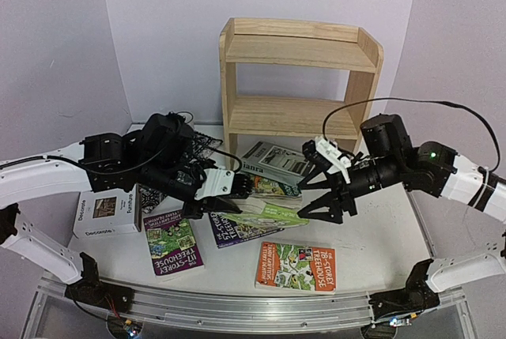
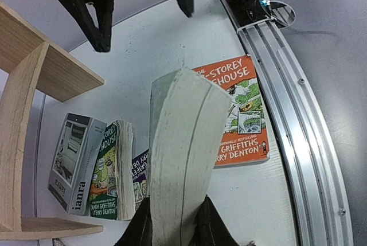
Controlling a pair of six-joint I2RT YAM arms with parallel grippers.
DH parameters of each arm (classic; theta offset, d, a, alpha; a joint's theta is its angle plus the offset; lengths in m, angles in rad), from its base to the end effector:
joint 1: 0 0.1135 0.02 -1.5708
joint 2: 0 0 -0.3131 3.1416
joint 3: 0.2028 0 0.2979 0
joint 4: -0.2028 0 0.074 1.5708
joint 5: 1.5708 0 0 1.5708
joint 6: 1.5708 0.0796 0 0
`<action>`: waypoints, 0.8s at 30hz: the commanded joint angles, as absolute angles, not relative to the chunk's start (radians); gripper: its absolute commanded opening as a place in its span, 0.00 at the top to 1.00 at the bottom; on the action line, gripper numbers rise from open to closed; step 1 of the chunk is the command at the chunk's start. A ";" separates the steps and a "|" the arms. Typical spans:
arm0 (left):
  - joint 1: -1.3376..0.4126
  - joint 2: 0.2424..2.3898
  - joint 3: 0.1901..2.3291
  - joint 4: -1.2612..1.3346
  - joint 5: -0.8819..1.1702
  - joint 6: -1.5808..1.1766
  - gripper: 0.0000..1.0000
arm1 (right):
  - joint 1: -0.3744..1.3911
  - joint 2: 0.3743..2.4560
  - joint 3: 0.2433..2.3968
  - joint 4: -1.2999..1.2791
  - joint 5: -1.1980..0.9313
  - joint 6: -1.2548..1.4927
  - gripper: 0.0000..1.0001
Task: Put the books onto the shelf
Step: Pass from the left arm to the right
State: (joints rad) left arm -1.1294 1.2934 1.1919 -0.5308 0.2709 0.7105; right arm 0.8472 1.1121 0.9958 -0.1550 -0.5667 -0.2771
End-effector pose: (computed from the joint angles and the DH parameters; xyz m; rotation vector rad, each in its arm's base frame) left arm 0.1312 -0.3275 0.3557 1.8608 1.2240 -0.5305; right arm 0.1760 0.2637 0.3821 -1.3345 1.3493 0.9137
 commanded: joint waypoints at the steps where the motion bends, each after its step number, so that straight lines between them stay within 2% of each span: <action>1: -1.126 1.266 1.227 -0.425 0.258 0.767 1.00 | 0.899 1.145 0.970 -0.063 -0.478 -0.449 0.26; 10: -1.126 1.258 1.251 -0.424 0.266 0.764 1.00 | 0.986 1.180 0.940 -0.030 -0.385 -0.610 0.30; 16: -1.127 1.265 1.268 -0.420 0.243 0.737 1.00 | 1.030 1.212 0.929 -0.010 -0.294 -0.615 0.44; 24: -1.126 1.255 1.272 -0.409 0.257 0.723 1.00 | 1.059 1.248 0.922 0.041 -0.233 -0.611 0.55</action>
State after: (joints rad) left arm -1.1294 1.2935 1.1960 -0.5332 0.2473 0.7316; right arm 1.0400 1.2366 0.9279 0.0052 -0.2721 -0.6113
